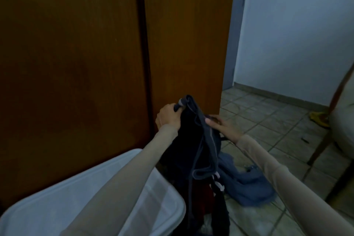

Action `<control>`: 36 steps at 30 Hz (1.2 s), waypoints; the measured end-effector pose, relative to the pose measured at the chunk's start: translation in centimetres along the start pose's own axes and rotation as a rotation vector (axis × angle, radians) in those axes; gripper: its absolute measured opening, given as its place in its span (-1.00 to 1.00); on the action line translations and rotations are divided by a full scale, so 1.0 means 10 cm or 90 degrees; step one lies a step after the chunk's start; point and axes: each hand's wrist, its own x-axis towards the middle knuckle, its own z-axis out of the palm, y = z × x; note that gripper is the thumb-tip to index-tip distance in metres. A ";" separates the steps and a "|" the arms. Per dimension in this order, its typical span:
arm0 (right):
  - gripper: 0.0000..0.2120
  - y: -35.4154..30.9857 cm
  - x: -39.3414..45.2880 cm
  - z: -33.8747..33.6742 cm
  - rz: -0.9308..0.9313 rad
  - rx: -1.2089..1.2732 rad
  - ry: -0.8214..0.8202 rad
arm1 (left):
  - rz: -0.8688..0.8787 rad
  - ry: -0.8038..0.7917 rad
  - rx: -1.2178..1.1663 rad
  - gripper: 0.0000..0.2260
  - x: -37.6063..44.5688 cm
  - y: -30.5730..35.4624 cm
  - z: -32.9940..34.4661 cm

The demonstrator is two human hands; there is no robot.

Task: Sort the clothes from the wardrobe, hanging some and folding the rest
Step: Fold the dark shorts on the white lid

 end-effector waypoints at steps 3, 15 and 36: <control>0.01 -0.17 -0.07 0.00 -0.054 -0.032 -0.052 | 0.013 0.051 0.057 -0.64 0.04 0.19 -0.28; -0.44 -0.51 -0.01 -0.21 -0.069 -0.518 0.155 | 0.128 0.196 0.130 -0.77 0.06 0.71 -1.04; -0.64 -0.95 -0.36 -0.97 -0.122 -0.497 0.585 | 0.055 0.032 0.086 -0.64 0.14 0.46 -1.16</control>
